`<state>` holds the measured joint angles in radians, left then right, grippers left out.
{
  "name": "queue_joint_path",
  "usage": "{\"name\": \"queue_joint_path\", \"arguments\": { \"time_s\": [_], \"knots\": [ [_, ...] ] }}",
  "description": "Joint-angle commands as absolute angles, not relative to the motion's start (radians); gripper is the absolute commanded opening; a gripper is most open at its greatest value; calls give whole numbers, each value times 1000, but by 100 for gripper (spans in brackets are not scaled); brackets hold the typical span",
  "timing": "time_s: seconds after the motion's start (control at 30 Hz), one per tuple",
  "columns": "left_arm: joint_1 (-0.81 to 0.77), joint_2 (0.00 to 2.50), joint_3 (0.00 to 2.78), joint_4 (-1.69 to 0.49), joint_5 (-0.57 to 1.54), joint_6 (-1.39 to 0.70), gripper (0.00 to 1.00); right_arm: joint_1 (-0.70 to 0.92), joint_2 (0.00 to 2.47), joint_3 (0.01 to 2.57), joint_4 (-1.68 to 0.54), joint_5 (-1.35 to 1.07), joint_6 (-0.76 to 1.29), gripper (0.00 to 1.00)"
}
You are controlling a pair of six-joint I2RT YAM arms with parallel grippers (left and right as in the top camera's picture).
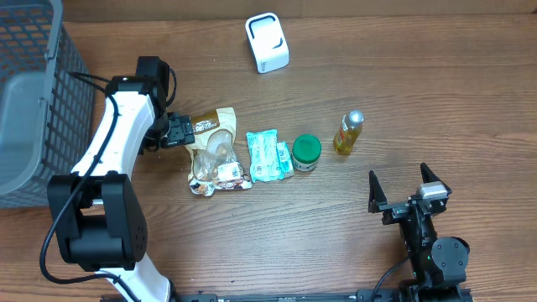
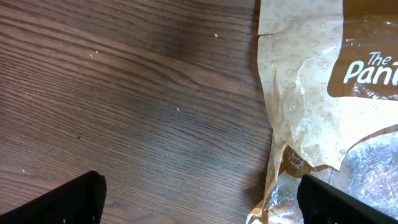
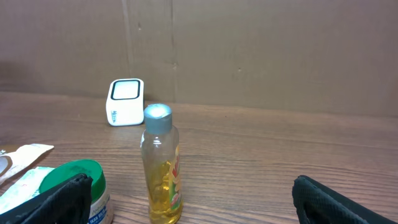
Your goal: Scan the item barcode
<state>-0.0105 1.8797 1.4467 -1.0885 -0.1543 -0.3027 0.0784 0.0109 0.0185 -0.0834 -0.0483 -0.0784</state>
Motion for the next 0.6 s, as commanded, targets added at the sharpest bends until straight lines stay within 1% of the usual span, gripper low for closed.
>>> {"name": "queue_joint_path", "arguments": {
  "time_s": [0.0,0.57],
  "knots": [
    [-8,1887,1462,-1087,-165,-284,99,74,3,8,-81,-50,-80,100],
    [-8,1887,1462,-1087,-165,-284,100,74,3,9,-57,-20,-80,100]
  ]
}}
